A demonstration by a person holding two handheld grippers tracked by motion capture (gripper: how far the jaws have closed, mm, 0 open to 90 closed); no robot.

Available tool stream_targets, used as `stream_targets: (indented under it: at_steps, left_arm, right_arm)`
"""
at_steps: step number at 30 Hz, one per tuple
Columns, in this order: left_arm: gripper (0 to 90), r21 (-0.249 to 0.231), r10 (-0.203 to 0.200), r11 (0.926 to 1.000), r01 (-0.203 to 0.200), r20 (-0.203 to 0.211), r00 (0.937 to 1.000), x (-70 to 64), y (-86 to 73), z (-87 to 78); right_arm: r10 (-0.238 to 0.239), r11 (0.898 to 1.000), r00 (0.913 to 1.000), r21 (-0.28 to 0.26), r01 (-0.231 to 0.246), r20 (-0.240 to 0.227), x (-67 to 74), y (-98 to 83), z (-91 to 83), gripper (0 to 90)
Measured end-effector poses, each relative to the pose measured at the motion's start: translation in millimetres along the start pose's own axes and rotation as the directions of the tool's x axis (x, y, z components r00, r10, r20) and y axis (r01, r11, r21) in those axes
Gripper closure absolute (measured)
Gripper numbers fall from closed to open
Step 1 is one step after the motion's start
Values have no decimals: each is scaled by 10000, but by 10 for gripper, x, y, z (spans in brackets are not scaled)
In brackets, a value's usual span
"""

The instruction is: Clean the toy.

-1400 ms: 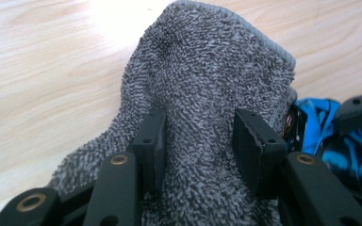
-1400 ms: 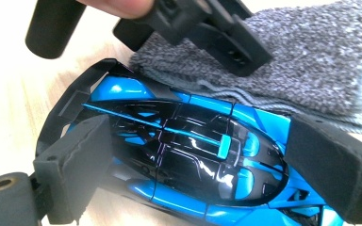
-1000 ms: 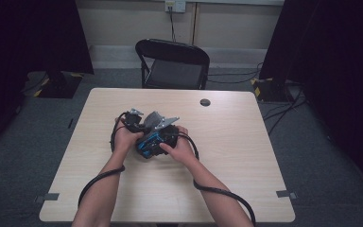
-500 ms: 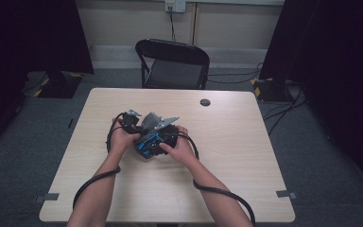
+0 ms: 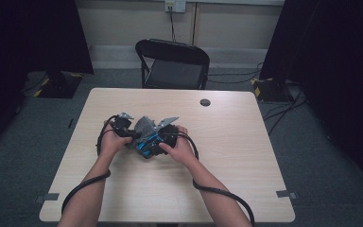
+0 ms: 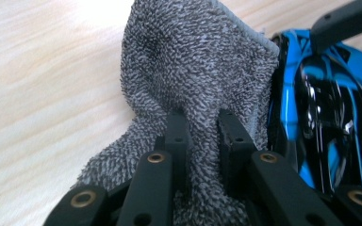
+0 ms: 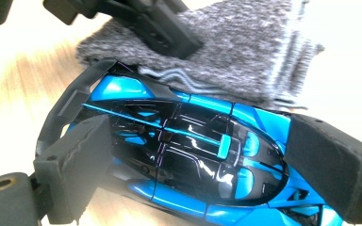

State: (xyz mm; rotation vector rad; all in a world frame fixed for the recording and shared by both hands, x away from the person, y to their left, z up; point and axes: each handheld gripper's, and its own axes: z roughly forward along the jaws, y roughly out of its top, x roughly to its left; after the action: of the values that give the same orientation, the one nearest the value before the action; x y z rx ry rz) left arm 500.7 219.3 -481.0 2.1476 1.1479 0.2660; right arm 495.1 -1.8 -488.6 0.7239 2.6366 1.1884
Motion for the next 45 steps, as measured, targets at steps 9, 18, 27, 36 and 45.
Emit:
stream_targets:
  at_steps: [9, 18, 27, 36, 45]
  left_arm:
    - [775, 186, 121, 9998, -124, 161, 9998, 31, -114, -158]
    - [779, 132, 210, 9997, -216, 417, 9989, 0, -210, -297]
    - [782, 228, 318, 9992, -333, 622, 9976, -17, -331, -430]
    - [784, 353, 190, 9991, -221, 869, 9960, -9, -453, -600]
    - [786, 432, 33, 9990, -72, 898, 9960, 34, -594, -772]
  right_arm:
    - [8, 10000, 10000, -34, -8, 29, 4, -2, 1, 77]
    - [24, 10000, 10000, -53, -24, 68, 10, -5, 0, 77]
    - [21, 10000, 10000, -62, -20, 91, 14, -6, -1, 77]
    - [56, 9999, 9999, -101, -55, 103, 16, -10, -1, 77]
    - [50, 10000, 9999, -85, -49, 122, 16, -9, -2, 77]
